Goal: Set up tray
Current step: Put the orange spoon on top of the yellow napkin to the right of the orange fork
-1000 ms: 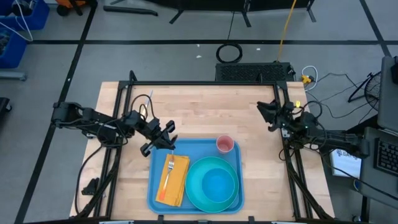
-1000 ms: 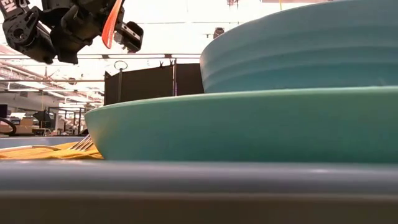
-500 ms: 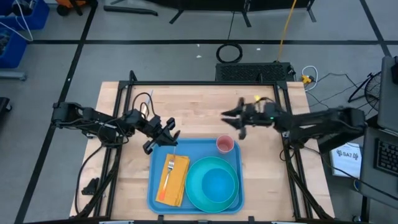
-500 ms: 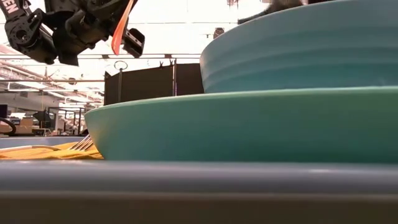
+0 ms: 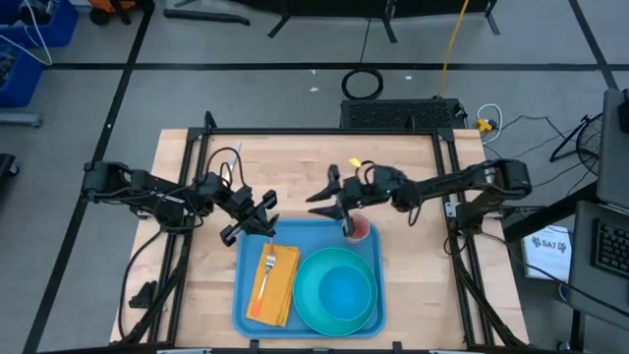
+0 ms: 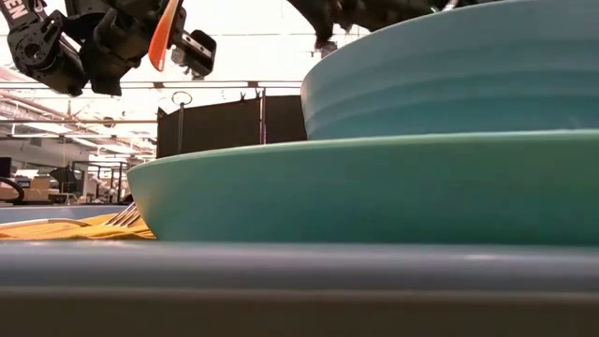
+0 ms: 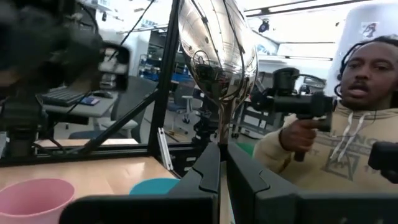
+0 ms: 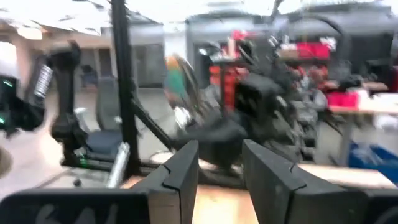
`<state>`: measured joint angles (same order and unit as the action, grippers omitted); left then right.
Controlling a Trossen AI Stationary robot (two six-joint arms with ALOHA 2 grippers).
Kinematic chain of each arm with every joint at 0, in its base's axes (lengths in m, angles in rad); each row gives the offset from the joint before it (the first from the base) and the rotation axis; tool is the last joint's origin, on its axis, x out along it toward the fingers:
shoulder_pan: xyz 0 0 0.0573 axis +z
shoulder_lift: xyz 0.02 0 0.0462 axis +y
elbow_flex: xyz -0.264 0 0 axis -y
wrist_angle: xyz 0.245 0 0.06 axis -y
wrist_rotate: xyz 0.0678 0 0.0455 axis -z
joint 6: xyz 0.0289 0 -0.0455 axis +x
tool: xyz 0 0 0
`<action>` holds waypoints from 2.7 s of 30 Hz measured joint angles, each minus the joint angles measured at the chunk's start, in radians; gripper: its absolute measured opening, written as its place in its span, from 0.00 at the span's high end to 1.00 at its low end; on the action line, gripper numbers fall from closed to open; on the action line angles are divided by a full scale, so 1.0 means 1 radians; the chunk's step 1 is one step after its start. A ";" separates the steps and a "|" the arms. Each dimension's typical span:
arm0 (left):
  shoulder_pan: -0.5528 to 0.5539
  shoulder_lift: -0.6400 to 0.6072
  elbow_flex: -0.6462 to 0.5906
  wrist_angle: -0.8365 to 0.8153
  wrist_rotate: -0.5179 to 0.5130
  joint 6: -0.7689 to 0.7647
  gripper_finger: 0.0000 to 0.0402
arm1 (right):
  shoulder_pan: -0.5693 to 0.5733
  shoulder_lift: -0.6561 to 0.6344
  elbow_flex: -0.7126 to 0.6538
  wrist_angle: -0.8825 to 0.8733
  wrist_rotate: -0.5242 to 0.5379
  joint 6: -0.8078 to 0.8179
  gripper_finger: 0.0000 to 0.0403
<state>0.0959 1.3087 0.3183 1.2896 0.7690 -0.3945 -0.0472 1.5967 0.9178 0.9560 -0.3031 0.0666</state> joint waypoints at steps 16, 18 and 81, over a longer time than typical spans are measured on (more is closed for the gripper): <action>-0.001 0.000 0.000 -0.002 0.010 0.001 0.98 | 0.069 0.204 0.275 0.000 -0.018 -0.013 0.72; -0.007 0.000 0.000 0.002 0.010 0.000 0.98 | 0.069 0.205 0.284 -0.004 -0.017 -0.032 0.72; 0.035 -0.001 0.051 -0.188 -0.035 0.061 1.00 | 0.070 0.141 0.415 -0.512 0.059 -0.002 0.72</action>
<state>0.1312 1.3079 0.3695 1.1012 0.7335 -0.3332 0.0229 1.7376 1.3331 0.4435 -0.2446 0.0644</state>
